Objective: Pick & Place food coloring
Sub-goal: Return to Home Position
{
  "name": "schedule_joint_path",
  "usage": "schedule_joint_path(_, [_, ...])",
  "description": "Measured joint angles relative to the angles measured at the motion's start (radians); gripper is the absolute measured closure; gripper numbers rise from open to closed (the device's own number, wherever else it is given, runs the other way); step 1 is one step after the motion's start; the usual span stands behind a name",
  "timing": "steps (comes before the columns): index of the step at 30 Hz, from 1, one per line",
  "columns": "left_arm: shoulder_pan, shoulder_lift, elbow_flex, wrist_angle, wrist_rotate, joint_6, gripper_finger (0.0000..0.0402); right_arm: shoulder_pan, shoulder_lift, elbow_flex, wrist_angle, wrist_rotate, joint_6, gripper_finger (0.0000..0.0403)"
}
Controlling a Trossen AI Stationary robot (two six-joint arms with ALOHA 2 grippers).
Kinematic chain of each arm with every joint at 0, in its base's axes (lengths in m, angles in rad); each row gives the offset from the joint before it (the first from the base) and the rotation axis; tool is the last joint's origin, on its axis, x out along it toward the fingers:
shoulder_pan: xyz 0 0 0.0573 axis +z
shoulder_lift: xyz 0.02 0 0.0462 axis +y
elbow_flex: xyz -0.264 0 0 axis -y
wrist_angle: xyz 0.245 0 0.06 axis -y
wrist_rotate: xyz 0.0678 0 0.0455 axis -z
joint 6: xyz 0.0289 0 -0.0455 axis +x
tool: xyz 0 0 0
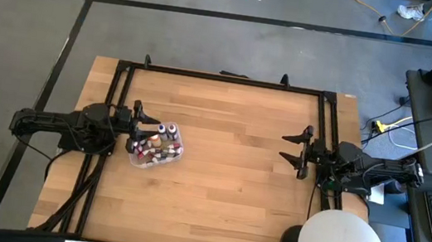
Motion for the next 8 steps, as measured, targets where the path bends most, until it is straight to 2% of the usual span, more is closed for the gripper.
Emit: schedule_joint_path(8, [0.0, 0.0, 0.0, 0.0, 0.0, 0.0, 0.0227, 0.0, 0.0, 0.0, 0.0, 0.0, 0.0, 0.0123])
